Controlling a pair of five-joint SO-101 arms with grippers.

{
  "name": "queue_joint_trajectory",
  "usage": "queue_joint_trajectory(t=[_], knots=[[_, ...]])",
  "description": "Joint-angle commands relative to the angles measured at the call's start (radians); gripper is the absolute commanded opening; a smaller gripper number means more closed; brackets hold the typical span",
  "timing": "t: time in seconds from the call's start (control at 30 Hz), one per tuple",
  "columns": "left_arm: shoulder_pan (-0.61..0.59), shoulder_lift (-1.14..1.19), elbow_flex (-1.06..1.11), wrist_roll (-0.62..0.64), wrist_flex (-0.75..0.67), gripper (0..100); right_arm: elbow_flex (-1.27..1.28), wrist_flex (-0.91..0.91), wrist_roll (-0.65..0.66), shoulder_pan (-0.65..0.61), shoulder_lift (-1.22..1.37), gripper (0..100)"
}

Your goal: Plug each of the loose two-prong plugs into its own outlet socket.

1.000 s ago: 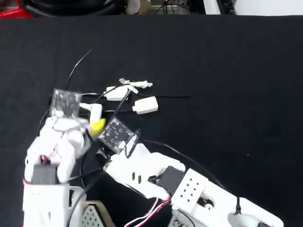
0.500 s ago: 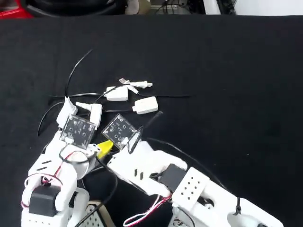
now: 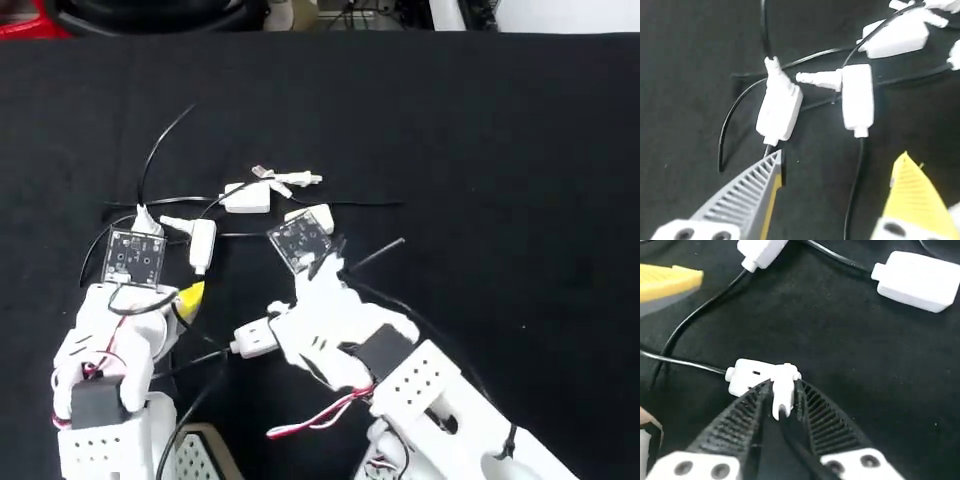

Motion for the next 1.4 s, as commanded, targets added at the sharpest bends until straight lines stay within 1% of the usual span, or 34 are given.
queue_joint_trajectory(t=[0.0,0.17,0.33,0.43,0.5,0.6,0.73,1.2,1.37], knots=[[-0.047,-0.005,0.007,-0.005,-0.025,34,-0.012,0.005,-0.035,0.017,-0.001,1.1],[-0.094,-0.005,0.042,-0.009,-0.025,34,-0.016,0.006,-0.054,0.015,0.041,1.1],[-0.143,-0.006,0.076,-0.012,-0.026,34,-0.088,0.008,-0.087,0.012,0.225,1.1],[-0.179,-0.006,0.082,-0.014,-0.026,34,-0.120,0.002,-0.091,-0.025,0.323,1.1],[-0.182,-0.006,0.082,-0.014,-0.026,34,-0.133,0.002,-0.112,-0.037,0.351,1.1],[-0.182,-0.006,0.084,-0.014,-0.034,34,-0.136,0.009,-0.123,-0.037,0.352,1.1],[-0.182,-0.006,0.110,-0.014,-0.081,34,-0.133,0.029,-0.127,-0.038,0.354,1.1],[-0.180,-0.006,0.111,-0.014,-0.080,34,-0.116,0.049,-0.141,-0.040,0.361,1.1],[-0.180,-0.006,0.111,-0.014,-0.080,34,-0.110,0.057,-0.141,-0.084,0.361,1.1]])
